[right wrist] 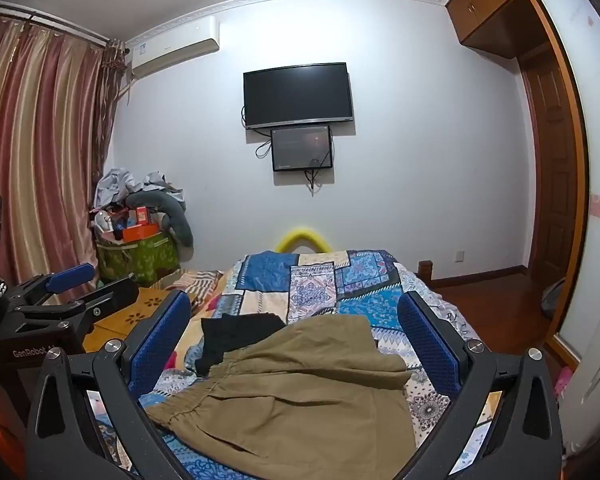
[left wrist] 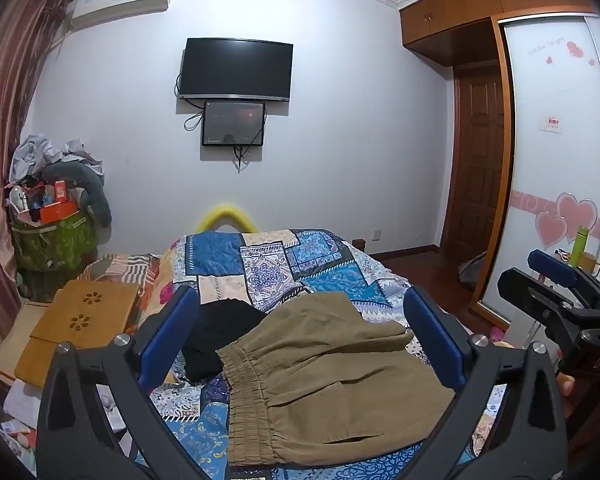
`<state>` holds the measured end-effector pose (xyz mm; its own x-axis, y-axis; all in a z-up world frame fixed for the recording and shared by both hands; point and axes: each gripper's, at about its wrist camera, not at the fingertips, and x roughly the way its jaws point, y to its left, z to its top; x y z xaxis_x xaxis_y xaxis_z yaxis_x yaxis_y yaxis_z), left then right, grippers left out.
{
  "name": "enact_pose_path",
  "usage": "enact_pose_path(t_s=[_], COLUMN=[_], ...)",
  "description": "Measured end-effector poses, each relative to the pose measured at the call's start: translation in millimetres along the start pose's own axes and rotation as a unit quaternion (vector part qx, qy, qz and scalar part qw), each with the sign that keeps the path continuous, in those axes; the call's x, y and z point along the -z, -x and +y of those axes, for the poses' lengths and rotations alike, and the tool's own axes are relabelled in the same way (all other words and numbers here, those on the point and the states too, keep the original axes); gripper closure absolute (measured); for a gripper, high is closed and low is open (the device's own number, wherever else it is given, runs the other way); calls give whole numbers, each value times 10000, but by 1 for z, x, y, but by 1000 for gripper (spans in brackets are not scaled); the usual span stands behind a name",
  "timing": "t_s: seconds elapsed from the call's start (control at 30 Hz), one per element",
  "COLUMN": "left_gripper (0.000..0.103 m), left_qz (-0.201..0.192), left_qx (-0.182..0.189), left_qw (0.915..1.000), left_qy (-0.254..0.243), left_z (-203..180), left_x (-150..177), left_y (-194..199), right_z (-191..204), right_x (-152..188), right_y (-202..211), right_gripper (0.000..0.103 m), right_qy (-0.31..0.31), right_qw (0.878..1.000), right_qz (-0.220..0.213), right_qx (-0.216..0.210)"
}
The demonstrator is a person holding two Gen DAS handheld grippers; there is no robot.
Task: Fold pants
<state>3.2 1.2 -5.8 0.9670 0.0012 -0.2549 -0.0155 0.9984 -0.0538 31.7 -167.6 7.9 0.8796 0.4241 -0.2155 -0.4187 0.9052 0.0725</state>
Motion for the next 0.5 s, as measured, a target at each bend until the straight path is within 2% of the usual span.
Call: enact_pose_path(t_s=[0.5], left_gripper=[0], left_qz=[6], left_qx=[-11], left_qw=[10000], left_qy=[-10], left_z=[-3], left_x=[-5], left_y=[1], right_z=[-2], right_x=[3], right_y=[0], right_gripper=[0], right_qy=[-32], right_qw=[10000], right_qz=[21], right_qx=[45])
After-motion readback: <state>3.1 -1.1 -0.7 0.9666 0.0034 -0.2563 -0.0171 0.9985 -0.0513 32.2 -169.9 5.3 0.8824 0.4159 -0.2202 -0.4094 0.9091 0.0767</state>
